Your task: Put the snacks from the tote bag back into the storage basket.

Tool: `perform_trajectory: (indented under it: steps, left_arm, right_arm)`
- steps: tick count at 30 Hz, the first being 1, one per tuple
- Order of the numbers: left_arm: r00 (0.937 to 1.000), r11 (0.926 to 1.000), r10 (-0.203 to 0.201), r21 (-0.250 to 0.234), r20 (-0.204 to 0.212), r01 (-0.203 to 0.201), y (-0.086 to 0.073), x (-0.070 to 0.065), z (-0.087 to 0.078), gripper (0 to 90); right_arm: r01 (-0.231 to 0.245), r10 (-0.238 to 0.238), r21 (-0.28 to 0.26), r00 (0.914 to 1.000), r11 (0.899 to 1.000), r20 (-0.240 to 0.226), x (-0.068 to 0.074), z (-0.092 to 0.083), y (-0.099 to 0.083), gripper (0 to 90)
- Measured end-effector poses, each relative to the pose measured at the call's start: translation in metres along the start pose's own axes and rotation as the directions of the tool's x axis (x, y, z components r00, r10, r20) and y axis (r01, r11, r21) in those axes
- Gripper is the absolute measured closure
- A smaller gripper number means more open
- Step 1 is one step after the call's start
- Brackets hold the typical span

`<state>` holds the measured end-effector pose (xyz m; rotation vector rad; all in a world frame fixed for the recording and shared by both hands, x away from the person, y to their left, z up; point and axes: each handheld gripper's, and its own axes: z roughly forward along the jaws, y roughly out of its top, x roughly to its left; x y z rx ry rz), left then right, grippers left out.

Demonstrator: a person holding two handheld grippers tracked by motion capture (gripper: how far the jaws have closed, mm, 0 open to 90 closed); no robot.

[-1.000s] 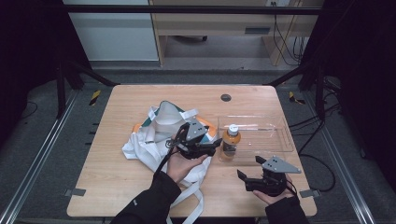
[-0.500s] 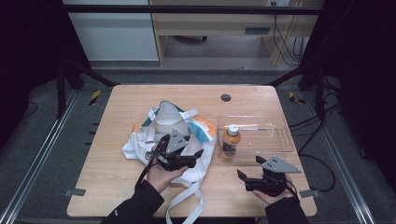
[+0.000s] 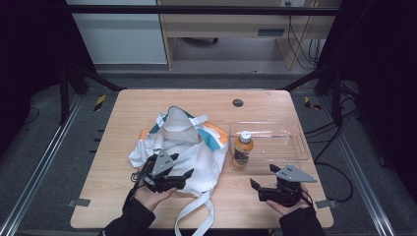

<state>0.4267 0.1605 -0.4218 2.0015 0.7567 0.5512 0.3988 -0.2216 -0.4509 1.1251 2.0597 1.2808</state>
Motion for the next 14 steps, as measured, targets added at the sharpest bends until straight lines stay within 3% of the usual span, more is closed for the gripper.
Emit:
perform_trajectory:
  steps: [4, 14]
  left_arm:
    - [0.9995, 0.9999, -0.017, 0.003, -0.028, 0.017, -0.015, 0.011, -0.012, 27.1]
    - [0.9957, 0.9984, -0.052, -0.026, -0.077, 0.05, -0.032, 0.029, -0.033, 25.2]
  right_arm:
    - [-0.001, 0.001, 0.005, 1.0, 1.0, 0.002, 0.0, 0.0, 0.0, 12.3]
    - [0.0, 0.0, 0.016, 0.9999, 1.0, 0.01, 0.0, 0.001, -0.001, 11.0]
